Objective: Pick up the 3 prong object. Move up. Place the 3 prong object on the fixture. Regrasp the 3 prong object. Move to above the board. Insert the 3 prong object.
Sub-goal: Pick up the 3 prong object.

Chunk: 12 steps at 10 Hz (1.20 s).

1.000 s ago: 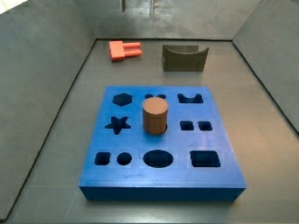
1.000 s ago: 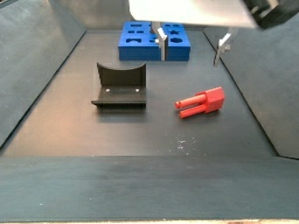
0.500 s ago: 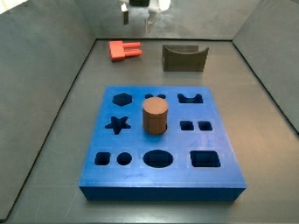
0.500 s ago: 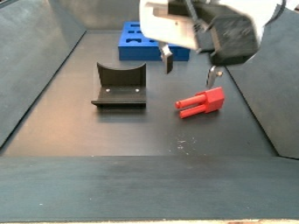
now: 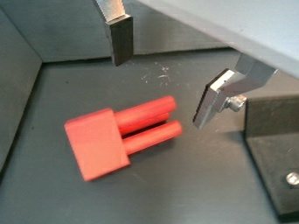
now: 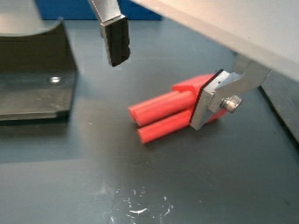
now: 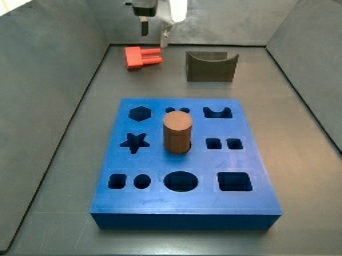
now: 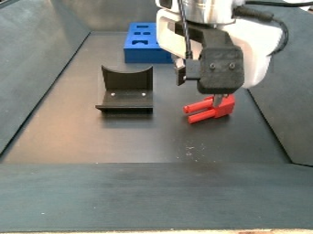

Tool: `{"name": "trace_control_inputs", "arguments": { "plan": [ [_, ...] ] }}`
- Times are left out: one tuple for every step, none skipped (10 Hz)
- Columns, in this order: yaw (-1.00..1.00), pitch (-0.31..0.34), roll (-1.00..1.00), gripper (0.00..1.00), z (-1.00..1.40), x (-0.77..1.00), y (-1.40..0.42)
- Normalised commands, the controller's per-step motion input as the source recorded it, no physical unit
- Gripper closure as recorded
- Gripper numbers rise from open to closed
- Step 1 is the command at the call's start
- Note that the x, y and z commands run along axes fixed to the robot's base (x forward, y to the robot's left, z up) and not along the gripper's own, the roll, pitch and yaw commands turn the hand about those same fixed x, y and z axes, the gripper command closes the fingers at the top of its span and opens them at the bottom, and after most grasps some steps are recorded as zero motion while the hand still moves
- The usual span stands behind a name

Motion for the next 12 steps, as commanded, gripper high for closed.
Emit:
{"name": "trace_control_inputs", "arguments": {
  "plan": [
    [-0.64,0.000,-0.01,0.00,-0.54,-0.12,0.00],
    [-0.63,-0.024,-0.12,0.00,-0.62,-0.12,0.00],
    [-0.69,-0.083,-0.23,0.00,-0.58,-0.07,0.00],
    [-0.68,-0.131,-0.25,0.00,-0.53,0.00,0.00],
    [-0.61,-0.156,-0.27,0.00,-0.49,0.00,0.00],
    [-0.48,-0.179,-0.31,0.00,-0.43,0.00,0.03],
    [-0.36,-0.183,-0.33,0.00,-0.40,0.04,0.05],
    [-0.31,-0.207,-0.40,0.00,-0.28,0.00,0.08],
    [-0.21,-0.223,-0.44,0.00,-0.21,0.01,0.10],
    [-0.14,-0.253,-0.50,0.00,-0.06,0.00,0.09],
    [-0.09,-0.264,-0.50,0.00,0.00,0.00,0.11],
    [-0.03,-0.247,-0.31,0.00,-0.34,0.00,0.00]
  ]
}}
